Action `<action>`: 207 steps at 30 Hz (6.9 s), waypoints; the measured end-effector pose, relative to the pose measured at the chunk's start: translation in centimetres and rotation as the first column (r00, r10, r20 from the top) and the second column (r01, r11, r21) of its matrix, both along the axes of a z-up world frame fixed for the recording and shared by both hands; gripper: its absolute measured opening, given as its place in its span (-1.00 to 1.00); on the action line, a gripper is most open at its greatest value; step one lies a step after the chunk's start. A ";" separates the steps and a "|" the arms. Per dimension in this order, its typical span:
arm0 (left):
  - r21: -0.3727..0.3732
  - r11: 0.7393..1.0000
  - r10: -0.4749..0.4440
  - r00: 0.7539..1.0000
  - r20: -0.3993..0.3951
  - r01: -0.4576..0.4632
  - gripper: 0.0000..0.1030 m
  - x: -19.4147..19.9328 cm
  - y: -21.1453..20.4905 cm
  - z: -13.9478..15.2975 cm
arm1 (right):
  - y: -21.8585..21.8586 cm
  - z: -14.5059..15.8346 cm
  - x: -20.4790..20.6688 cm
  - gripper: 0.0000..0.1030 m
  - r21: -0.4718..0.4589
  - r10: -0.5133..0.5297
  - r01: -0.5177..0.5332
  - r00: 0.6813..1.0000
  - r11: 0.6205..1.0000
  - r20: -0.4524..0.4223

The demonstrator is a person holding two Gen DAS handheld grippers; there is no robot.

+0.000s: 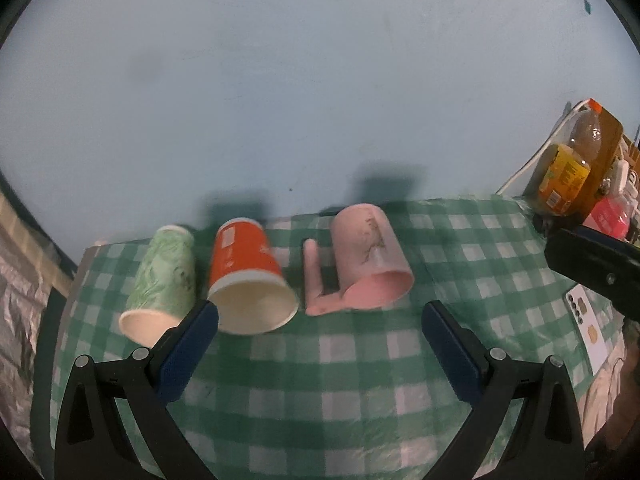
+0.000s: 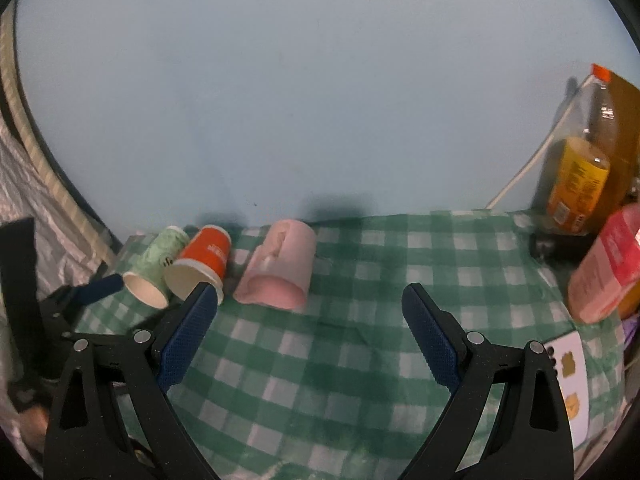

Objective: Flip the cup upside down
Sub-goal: 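Move the left tool to the pink mug and close it around the body, then lift the pink mug with the left tool and turn it, then close the right tool on the pink mug while the left tool opens and releases it, then turn the pink mug base-up with the right tool and lower it onto the table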

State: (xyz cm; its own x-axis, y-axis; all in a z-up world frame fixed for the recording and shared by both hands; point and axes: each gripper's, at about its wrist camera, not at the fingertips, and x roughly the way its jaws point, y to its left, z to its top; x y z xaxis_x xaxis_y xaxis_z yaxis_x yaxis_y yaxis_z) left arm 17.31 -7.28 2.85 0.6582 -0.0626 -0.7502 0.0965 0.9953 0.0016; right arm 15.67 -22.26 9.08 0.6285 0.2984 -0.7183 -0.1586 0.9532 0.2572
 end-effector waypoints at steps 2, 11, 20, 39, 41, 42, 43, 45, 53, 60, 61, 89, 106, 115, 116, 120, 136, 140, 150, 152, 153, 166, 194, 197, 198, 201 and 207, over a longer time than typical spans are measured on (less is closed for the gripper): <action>-0.009 1.000 -0.009 0.999 -0.041 0.008 0.99 1.5 -0.6 -0.3 | -0.1 0.0 1.7 0.80 0.016 0.009 -0.008 0.999 1.000 -0.045; 0.001 0.999 0.044 0.985 -0.165 -0.044 0.99 7.6 -2.4 -2.7 | -0.8 -3.0 7.8 0.80 0.078 0.005 0.013 0.973 0.997 -0.233; -0.031 0.998 0.054 0.971 -0.233 -0.063 0.99 11.8 -3.5 -4.9 | -2.5 -6.6 11.5 0.80 0.110 -0.040 0.080 0.945 0.991 -0.326; -0.039 0.998 0.030 0.922 -0.387 -0.049 0.43 15.4 -5.3 -9.6 | -2.6 -8.6 12.6 0.80 0.115 -0.021 0.062 0.943 0.991 -0.333; -0.052 0.998 0.018 0.922 -0.388 -0.042 0.43 15.3 -5.1 -9.4 | -2.8 -8.6 12.7 0.80 0.117 -0.024 0.067 0.942 0.991 -0.336; -0.052 0.998 0.012 0.924 -0.383 -0.035 0.43 15.2 -5.0 -9.3 | -2.9 -8.7 12.6 0.80 0.117 -0.023 0.067 0.941 0.991 -0.336; -0.047 0.999 0.006 0.928 -0.374 -0.026 0.43 15.0 -5.1 -9.1 | -2.9 -8.6 12.6 0.80 0.119 -0.022 0.065 0.942 0.991 -0.336; -0.046 0.999 -0.009 0.932 -0.362 -0.008 0.43 14.5 -5.2 -8.7 | -2.8 -8.6 12.5 0.80 0.122 -0.019 0.063 0.943 0.991 -0.333; -0.068 0.996 -0.079 0.945 -0.318 0.061 0.43 11.8 -4.4 -6.1 | -3.2 -6.9 11.0 0.80 0.140 -0.002 0.047 0.953 0.989 -0.302; -0.102 0.989 -0.128 0.950 -0.283 0.103 0.44 7.7 -3.7 -3.5 | -3.1 -5.1 8.5 0.80 0.145 0.013 0.025 0.966 0.989 -0.257; -0.109 0.988 -0.136 0.950 -0.280 0.109 0.43 7.2 -3.8 -3.4 | -3.0 -5.0 8.2 0.80 0.145 0.018 0.020 0.967 0.989 -0.253; -0.118 0.984 -0.167 0.917 -0.363 0.132 0.44 -1.4 -1.4 -8.4 | 1.7 -9.8 0.9 0.80 0.160 0.171 -0.123 0.928 0.979 -0.331; -0.059 0.989 -0.146 0.926 -0.349 0.134 0.59 -1.7 -1.5 -7.5 | 1.8 -10.0 0.6 0.80 0.168 0.176 -0.126 0.927 0.978 -0.332; -0.070 0.990 -0.140 0.941 -0.306 0.125 0.59 -2.9 -0.1 -5.4 | 1.9 -9.1 0.5 0.80 0.170 0.175 -0.125 0.929 0.978 -0.325; -0.076 0.990 -0.140 0.944 -0.300 0.122 0.59 -3.1 0.3 -5.1 | 2.1 -8.9 0.5 0.80 0.171 0.179 -0.128 0.929 0.977 -0.324; -0.099 0.989 -0.136 0.950 -0.279 0.113 0.62 -4.0 1.8 -4.0 | 2.7 -8.5 0.5 0.80 0.173 0.186 -0.135 0.928 0.976 -0.324; -0.102 0.995 -0.026 0.965 -0.260 -0.001 0.72 -4.2 9.3 -4.9 | 6.2 -11.5 1.9 0.80 0.196 0.184 -0.103 0.869 0.975 -0.459; -0.088 0.996 0.003 0.964 -0.267 -0.028 0.72 -3.7 10.2 -6.2 | 7.4 -12.7 2.5 0.80 0.205 0.189 -0.097 0.845 0.974 -0.500; -0.109 0.993 0.018 0.957 -0.290 -0.051 0.71 -3.0 11.0 -8.0 | 8.5 -14.5 3.6 0.78 0.204 0.184 -0.081 0.808 0.976 -0.560; -0.115 0.992 0.023 0.955 -0.295 -0.059 0.72 -2.8 11.1 -8.3 | 8.5 -14.7 3.7 0.70 0.202 0.183 -0.080 0.805 0.976 -0.565; -0.117 0.991 0.024 0.954 -0.297 -0.062 0.71 -2.6 11.2 -8.4 | 8.6 -14.8 3.7 0.69 0.202 0.186 -0.083 0.801 0.976 -0.569; -0.138 0.987 0.038 0.958 -0.286 -0.081 0.71 -3.1 11.9 -8.4 | 8.5 -14.0 3.2 0.47 0.210 0.218 -0.124 0.827 0.970 -0.518; -0.216 0.959 0.144 0.973 -0.183 -0.182 0.72 -8.3 14.3 -7.5 | 13.2 -7.1 -4.8 0.41 -0.248 0.176 -0.113 0.952 0.962 0.251; -0.221 0.957 0.151 0.971 -0.183 -0.191 0.72 -8.6 14.5 -7.7 | 13.5 -7.4 -5.1 0.41 -0.255 0.161 -0.087 0.945 0.963 0.285; -0.222 0.956 0.152 0.971 -0.185 -0.192 0.72 -8.7 14.5 -7.8 | 13.6 -7.6 -5.2 0.40 -0.255 0.157 -0.082 0.944 0.963 0.289; -0.226 0.955 0.153 0.970 -0.186 -0.194 0.72 -8.8 14.5 -7.9 | 13.7 -8.1 -5.6 0.41 -0.261 0.150 -0.069 0.942 0.963 0.302; -0.226 0.954 0.158 0.970 -0.184 -0.198 0.72 -8.9 14.5 -8.0 | 13.5 -9.2 -5.8 0.40 -0.248 0.139 -0.066 0.947 0.966 0.290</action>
State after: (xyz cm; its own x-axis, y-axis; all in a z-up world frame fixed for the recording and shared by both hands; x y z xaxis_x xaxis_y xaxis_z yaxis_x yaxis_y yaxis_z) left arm 8.41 7.21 -5.11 0.5460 -0.1477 -0.8247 -0.1036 0.9649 -0.2415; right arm 9.84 -8.78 -0.17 0.8018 0.2204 -0.5555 -0.2936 0.9549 -0.0450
